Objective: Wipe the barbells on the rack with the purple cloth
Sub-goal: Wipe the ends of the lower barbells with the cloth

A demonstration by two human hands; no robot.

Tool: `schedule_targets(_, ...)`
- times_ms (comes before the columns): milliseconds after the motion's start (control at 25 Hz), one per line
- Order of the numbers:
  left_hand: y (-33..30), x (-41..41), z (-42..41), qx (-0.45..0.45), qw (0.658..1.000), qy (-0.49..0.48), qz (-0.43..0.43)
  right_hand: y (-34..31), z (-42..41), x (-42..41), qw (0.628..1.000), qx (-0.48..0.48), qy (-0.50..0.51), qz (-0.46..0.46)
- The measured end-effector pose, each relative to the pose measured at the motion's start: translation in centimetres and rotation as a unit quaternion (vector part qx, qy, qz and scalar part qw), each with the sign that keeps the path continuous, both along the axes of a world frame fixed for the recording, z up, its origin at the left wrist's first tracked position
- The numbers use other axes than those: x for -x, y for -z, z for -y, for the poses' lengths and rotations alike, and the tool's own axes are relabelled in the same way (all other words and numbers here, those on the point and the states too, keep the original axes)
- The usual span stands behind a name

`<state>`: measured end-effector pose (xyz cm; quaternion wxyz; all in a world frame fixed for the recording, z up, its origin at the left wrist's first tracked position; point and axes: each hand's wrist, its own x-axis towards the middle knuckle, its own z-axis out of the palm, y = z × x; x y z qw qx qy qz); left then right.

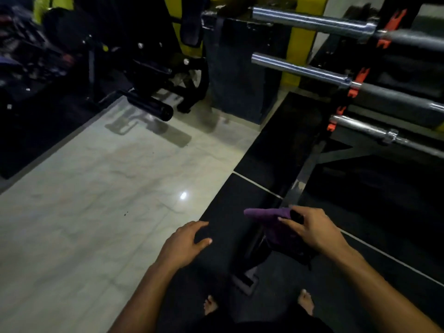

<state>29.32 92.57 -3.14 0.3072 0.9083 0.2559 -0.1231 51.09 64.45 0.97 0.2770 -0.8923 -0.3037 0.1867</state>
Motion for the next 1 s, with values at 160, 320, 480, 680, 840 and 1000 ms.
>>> schedule_targets(160,-1.8,1.1,-6.8,0.035,0.998,-0.034,0.030,-3.5,-5.8,1.6,0.999,-0.031,0.011,-0.005)
schedule_targets(320,-4.2,-4.2,-8.8,0.222,0.966,-0.051,0.120,-7.9,-10.4,0.4,0.974,-0.173,0.039,-0.144)
schedule_targets(480,-6.1,-13.2,-9.3,0.363,0.921,0.007,0.141,-9.3,-14.5,-2.6,0.942,-0.266,0.045,-0.200)
schedule_targets(680,-9.0,-27.0,-11.7,0.401,0.906,0.056,0.122,-9.4,-15.1,-11.6,0.945,-0.257,0.049,-0.198)
schedule_targets(840,-14.9,-38.9,-10.7,0.294,0.885,0.358,0.044,-10.6,-13.2,-17.8,0.947,-0.184,0.085,-0.251)
schedule_targets(1000,-18.4,-48.7,-8.3,0.152,0.831,0.527,0.094,-11.9,-15.0,-22.3,0.914,-0.277,0.167,-0.246)
